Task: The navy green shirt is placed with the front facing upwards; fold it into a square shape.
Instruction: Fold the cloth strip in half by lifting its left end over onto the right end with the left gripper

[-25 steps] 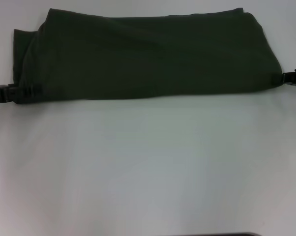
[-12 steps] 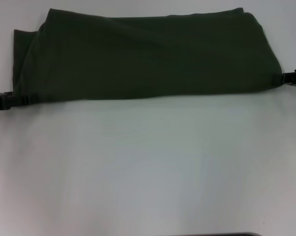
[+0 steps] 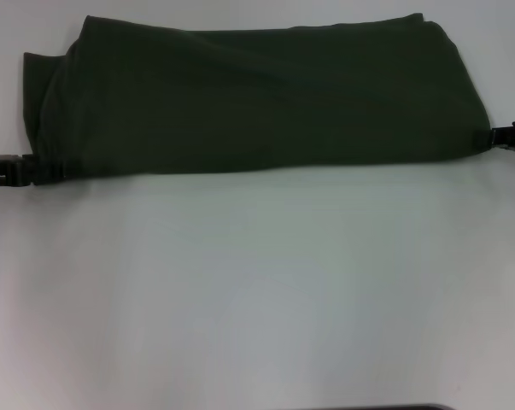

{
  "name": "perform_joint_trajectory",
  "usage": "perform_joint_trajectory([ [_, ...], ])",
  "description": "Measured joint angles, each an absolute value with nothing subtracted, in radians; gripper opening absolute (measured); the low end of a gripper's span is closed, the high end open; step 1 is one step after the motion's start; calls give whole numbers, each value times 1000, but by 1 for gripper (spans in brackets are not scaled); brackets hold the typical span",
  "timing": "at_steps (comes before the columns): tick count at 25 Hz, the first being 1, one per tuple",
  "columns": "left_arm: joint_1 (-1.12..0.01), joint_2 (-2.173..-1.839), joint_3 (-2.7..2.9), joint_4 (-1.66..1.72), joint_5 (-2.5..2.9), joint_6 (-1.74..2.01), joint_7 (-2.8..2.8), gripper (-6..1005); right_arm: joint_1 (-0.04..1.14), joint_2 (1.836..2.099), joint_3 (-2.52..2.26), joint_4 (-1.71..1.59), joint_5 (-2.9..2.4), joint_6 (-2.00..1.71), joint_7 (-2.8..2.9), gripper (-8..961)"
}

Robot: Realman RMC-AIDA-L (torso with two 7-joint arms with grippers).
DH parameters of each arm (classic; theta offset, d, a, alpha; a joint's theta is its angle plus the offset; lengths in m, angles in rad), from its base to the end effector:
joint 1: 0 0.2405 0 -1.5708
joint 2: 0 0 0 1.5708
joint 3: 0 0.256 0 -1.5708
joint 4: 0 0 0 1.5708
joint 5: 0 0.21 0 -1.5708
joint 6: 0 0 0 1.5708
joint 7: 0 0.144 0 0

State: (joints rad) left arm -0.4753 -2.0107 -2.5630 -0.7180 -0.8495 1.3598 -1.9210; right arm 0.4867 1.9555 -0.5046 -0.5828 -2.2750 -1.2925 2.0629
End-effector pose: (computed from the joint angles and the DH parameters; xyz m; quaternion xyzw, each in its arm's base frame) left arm -0.3441 0.3308 0.0427 -0.8313 -0.4965 -0.1226 0.2174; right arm 0.3648 0.3317 0.0511 -0.7540 0.5938 0.1624 0.2293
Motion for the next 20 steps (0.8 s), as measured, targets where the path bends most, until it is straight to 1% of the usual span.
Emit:
perform_joint_trajectory([
  [11, -491, -1998, -2556, -719, -809, 1352, -1935, 924, 488, 1956, -505, -583, -2284, -1291, 2068, 12],
  [20, -491, -1996, -2556, -720, -783, 1354, -1946, 909, 488, 1954, -505, -584, -2284, -1290, 2071, 13],
])
